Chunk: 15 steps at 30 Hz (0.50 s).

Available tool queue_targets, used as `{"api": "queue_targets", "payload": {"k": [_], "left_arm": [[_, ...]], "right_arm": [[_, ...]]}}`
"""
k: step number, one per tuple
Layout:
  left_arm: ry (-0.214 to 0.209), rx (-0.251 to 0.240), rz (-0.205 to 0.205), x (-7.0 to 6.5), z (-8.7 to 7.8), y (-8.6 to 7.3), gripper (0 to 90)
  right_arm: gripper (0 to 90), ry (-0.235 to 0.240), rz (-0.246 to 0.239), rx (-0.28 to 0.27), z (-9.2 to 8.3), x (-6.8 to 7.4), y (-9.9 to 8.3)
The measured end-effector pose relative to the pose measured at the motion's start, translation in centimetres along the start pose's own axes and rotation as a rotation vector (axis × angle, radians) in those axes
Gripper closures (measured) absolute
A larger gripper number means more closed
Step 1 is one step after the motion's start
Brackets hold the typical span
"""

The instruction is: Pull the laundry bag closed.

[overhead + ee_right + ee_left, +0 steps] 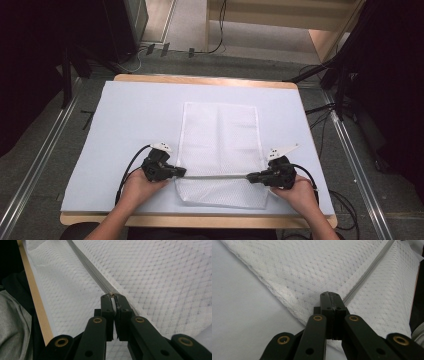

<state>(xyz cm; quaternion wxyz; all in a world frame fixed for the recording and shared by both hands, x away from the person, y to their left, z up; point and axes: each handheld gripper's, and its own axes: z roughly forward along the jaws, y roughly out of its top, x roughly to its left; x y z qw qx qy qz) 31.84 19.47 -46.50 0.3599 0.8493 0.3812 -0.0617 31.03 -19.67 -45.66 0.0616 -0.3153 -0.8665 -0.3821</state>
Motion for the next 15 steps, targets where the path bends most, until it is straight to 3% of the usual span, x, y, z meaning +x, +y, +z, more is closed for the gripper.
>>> {"api": "queue_targets", "payload": {"k": [15], "left_arm": [[-0.003, -0.002, -0.002, 0.03, 0.01, -0.01, 90.0]], "right_arm": [[88.2, 0.002, 0.002, -0.001, -0.51, -0.42, -0.41]]}}
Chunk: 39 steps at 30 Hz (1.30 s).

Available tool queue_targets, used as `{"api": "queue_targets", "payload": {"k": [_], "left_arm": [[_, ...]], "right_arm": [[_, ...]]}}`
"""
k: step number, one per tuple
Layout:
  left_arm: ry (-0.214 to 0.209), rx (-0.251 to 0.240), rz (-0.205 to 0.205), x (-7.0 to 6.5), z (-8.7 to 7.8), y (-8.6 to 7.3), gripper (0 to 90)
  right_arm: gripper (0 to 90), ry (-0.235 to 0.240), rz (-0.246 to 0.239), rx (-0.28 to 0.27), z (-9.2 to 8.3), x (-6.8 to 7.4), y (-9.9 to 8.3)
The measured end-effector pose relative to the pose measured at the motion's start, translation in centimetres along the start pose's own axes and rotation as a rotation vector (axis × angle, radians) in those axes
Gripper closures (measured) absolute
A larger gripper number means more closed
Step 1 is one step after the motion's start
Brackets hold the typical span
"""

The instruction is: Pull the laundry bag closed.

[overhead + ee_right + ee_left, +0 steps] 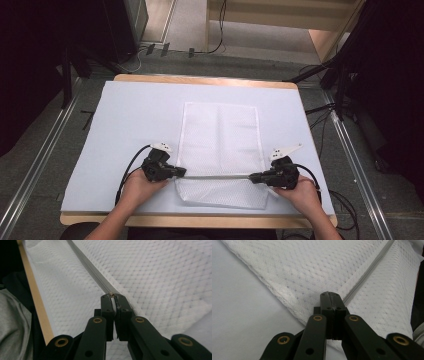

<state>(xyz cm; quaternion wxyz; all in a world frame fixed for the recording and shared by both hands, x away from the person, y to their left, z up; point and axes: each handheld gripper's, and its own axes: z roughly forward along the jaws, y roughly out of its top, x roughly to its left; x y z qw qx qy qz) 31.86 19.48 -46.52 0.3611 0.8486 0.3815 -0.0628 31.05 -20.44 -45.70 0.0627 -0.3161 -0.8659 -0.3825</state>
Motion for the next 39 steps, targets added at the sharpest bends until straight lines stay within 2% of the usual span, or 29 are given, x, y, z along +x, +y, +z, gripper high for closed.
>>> {"api": "queue_targets", "payload": {"k": [5, 13, 24, 30, 33, 39], "left_arm": [[0.004, 0.001, 0.001, 0.0, 0.0, 0.0, 90.0], [0.006, -0.001, 0.002, -0.1, 0.0, 0.0, 90.0], [0.005, -0.005, 0.003, 0.0, 0.0, -0.1, 90.0], [0.007, -0.005, 0.004, 0.0, 0.0, 0.0, 90.0], [0.006, -0.001, 0.001, 0.0, 0.0, 0.0, 90.0], [0.006, -0.004, -0.001, 0.0, 0.0, -0.1, 90.0]], "right_arm": [[88.2, -0.011, 0.018, -0.008, -0.7, -0.4, -0.4], [88.1, -0.015, 0.019, -0.022, -1.4, -0.9, -1.0], [88.3, -0.012, 0.015, -0.016, -1.4, -0.9, -1.2], [88.3, -0.006, 0.048, -0.006, -1.3, -1.0, -1.2], [88.3, -0.007, 0.119, -0.01, -1.1, -1.3, -1.1], [88.4, -0.002, 0.105, -0.015, -1.3, -1.3, -1.4]]}}
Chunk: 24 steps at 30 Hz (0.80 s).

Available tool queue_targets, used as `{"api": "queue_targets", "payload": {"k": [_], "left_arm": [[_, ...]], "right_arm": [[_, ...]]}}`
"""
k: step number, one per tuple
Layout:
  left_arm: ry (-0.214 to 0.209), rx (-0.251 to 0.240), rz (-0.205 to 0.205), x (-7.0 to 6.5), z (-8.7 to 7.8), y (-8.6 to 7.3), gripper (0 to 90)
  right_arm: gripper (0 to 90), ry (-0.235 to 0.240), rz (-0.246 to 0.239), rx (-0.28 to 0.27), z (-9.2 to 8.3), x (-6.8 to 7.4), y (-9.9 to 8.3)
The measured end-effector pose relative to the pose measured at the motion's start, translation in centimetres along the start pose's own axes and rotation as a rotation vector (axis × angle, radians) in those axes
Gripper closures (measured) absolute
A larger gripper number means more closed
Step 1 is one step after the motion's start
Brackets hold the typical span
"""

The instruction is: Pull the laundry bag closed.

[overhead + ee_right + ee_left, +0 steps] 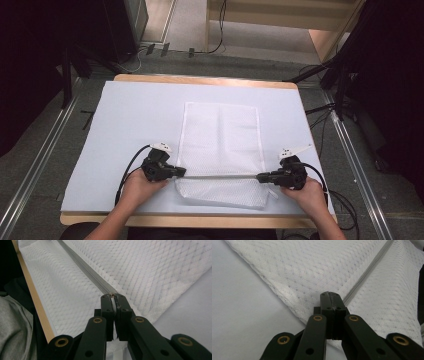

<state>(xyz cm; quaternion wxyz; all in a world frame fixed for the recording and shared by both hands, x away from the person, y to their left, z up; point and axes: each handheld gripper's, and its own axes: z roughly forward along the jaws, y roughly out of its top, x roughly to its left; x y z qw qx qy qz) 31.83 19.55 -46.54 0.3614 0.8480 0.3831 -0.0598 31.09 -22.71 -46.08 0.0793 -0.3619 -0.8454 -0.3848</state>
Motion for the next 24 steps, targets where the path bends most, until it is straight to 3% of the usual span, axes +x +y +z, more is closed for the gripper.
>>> {"api": "queue_targets", "payload": {"k": [5, 6, 9, 15, 17, 20, 22, 24], "left_arm": [[0.008, 0.001, -0.003, 0.1, -0.2, 0.0, 90.0], [0.011, -0.001, 0.001, 0.1, -0.2, 0.0, 90.0], [0.008, 0.002, 0.001, 0.1, -0.2, 0.0, 90.0], [0.013, 0.001, 0.018, 0.1, -0.2, 0.0, 90.0], [-0.004, -0.001, 0.004, 0.3, -0.2, 0.0, 90.0], [-0.019, 0.007, -0.001, 0.5, -0.3, 0.1, 90.0], [-0.031, 0.003, -0.007, 0.3, -0.5, 0.3, 80.7], [-0.021, 0.0, 0.009, 0.0, -0.7, 0.4, 77.7]], "right_arm": [[88.5, -0.008, -0.009, 0.003, -0.2, 0.0, -0.3], [88.4, -0.042, 0.004, 0.013, -0.4, -0.2, -0.4], [88.3, -0.028, 0.036, -0.009, -1.1, -0.8, -1.1], [87.5, -0.029, -0.017, -0.017, -1.3, -0.5, -1.2], [86.7, -0.019, -0.034, -0.028, -1.3, -0.4, -1.2], [77.5, -0.034, -0.046, -0.034, -1.2, -0.2, -1.1], [72.9, -0.048, -0.062, -0.054, -1.3, -0.2, -1.1], [68.1, -0.053, -0.068, -0.069, -1.5, -0.3, -1.1]]}}
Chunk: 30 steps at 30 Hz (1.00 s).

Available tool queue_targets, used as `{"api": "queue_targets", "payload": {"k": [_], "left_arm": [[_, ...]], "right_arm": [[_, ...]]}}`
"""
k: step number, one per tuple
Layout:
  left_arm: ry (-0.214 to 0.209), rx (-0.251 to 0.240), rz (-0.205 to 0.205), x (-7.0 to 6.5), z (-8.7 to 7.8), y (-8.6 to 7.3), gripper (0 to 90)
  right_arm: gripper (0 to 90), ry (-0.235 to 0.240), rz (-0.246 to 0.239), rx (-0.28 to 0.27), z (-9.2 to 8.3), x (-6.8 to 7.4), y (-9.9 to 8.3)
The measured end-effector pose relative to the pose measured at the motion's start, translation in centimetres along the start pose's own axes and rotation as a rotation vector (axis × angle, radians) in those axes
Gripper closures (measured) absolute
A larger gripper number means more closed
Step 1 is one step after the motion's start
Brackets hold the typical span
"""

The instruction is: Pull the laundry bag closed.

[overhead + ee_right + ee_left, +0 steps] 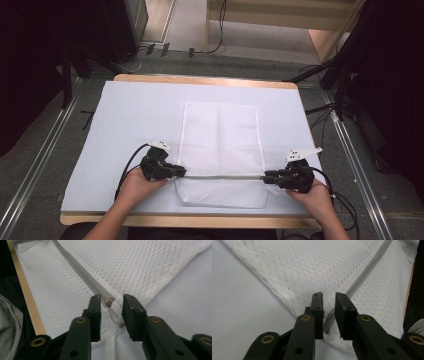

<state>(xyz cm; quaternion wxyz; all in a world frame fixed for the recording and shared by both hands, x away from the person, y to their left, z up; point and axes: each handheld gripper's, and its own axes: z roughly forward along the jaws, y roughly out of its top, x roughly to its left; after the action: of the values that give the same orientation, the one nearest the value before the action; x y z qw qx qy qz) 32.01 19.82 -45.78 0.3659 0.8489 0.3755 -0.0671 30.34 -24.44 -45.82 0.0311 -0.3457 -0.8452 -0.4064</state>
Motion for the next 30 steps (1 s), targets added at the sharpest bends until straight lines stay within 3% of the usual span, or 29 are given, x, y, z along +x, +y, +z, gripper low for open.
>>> {"api": "queue_targets", "payload": {"k": [6, 12, 18, 26, 30], "left_arm": [[0.011, -0.03, -0.009, -0.1, -0.9, 0.2, 68.3], [0.038, -0.052, -0.005, 0.1, -2.0, 0.2, 60.4], [0.069, -0.079, -0.03, 0.9, -2.9, 0.0, 49.7], [0.123, -0.112, -0.033, 2.1, -4.1, -0.4, 39.8], [0.148, -0.129, -0.066, 2.9, -4.6, -0.7, 37.6]], "right_arm": [[55.5, -0.044, -0.029, -0.053, -0.3, 0.0, 0.1], [51.2, -0.095, -0.025, -0.097, -0.8, -0.5, 0.0], [46.3, -0.143, -0.029, -0.128, -1.3, -1.0, -0.2], [43.4, -0.226, 0.053, -0.14, -2.3, -2.5, -0.9], [39.6, -0.273, 0.113, -0.146, -2.6, -3.3, -1.3]]}}
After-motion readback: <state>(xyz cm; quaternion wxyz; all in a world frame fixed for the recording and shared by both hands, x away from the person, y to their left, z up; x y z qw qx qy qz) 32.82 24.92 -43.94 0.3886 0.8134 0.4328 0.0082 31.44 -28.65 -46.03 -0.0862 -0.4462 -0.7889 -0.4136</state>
